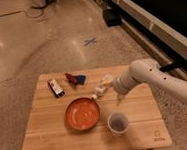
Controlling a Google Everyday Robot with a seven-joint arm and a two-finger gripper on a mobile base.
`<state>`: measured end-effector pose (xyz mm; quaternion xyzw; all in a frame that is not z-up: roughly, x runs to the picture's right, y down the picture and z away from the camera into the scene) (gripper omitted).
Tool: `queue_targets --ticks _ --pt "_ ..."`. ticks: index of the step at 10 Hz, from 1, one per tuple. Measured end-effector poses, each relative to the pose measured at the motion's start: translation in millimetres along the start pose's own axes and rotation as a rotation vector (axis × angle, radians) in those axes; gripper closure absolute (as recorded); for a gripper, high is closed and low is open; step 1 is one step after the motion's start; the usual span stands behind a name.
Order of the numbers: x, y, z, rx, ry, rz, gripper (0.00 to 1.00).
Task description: Place the pepper in the ceramic bowl
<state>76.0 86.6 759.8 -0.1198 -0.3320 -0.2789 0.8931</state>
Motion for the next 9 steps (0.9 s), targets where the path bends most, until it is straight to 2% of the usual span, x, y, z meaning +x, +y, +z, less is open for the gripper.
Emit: queue_targets --ticks 3,4,6,9 --pt "4 -1 2 0.006 0.000 -0.006 0.20" --pt "11 -6 9 0.018 0.002 -0.034 0.20" --pt "33 -26 29 0.051 0.024 -0.125 0.20" --pt "71 -65 54 0.098 0.091 -0.264 0.20"
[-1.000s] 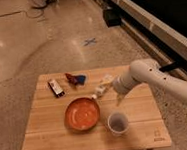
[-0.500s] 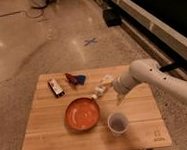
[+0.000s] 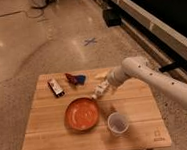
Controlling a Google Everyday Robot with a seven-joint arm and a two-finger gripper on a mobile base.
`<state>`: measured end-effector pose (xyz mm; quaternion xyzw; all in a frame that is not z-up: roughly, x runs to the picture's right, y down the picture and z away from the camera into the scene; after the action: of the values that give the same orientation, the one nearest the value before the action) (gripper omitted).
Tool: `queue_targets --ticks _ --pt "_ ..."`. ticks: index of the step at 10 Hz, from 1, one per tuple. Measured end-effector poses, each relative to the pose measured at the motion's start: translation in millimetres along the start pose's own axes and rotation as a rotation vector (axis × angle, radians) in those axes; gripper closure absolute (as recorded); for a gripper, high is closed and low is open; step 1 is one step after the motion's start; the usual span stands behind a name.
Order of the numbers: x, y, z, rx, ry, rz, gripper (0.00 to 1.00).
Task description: Place the pepper in the ceramic bowl
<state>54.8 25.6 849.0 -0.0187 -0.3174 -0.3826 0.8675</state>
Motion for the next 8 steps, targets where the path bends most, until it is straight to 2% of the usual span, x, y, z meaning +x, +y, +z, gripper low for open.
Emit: queue_targets --ticks 4,6,8 --pt "42 -49 26 0.054 0.091 -0.191 0.20" --pt "50 -66 34 0.060 0.120 -0.275 0.20" --pt "48 -82 53 0.050 0.129 -0.392 0.20"
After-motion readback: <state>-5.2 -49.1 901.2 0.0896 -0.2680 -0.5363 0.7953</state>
